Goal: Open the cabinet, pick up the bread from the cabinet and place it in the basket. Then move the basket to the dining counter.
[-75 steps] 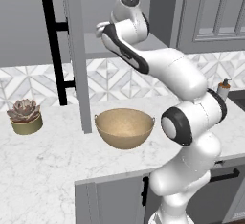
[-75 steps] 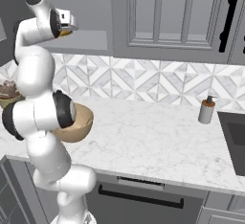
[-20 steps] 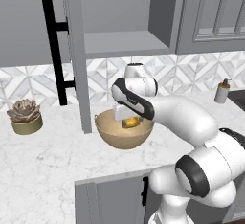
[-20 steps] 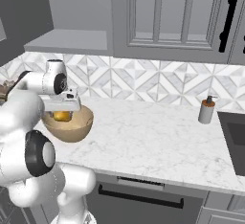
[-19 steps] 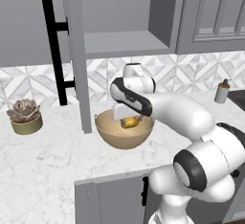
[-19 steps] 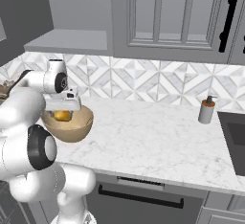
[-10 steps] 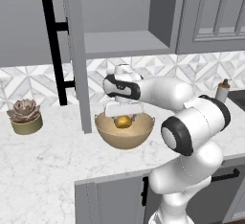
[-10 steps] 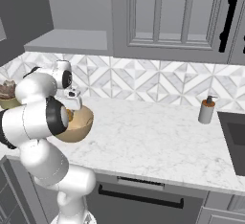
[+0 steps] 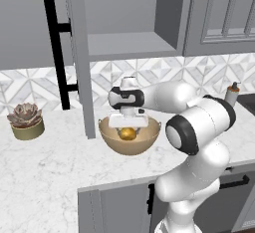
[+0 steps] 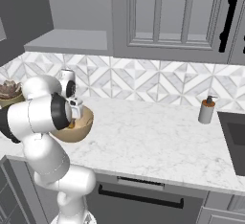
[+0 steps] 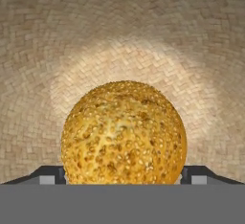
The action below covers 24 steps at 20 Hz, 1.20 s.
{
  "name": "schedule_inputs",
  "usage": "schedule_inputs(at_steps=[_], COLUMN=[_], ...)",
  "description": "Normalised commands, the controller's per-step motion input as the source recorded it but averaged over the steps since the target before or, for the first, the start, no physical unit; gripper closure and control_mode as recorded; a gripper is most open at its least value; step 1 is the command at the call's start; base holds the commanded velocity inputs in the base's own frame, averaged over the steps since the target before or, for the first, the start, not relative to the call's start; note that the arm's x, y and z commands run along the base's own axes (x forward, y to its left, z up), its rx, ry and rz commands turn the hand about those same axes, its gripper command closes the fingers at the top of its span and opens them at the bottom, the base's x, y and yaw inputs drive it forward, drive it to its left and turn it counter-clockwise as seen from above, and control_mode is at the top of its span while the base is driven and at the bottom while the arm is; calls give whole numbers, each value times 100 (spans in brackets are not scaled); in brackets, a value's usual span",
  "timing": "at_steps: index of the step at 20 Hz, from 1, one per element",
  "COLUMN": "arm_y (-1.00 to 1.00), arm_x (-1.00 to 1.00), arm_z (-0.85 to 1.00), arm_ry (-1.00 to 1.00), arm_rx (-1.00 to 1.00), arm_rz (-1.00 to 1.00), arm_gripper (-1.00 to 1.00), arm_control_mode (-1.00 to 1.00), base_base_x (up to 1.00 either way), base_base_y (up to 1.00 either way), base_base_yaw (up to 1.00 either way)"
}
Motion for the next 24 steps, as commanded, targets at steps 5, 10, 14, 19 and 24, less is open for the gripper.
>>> schedule_inputs(at_steps=[5,10,14,19,24], arm_y=[0,0,0,0,-1], arm_x=[-1,0,0,0,-6], arm_z=[-7,0,0,0,8], arm_ry=[-1,0,0,0,-2], arm_rx=[0,0,0,0,-1], arm_rz=[-6,-3,-1,0,-2], arm_gripper=[-100,-100,-100,-100,-100], arm_control_mode=[-100,-100,-100,-100,-100], base_base_x=[0,0,0,0,0], base_base_y=[0,0,0,0,0], base_base_yaw=[0,0,0,0,0])
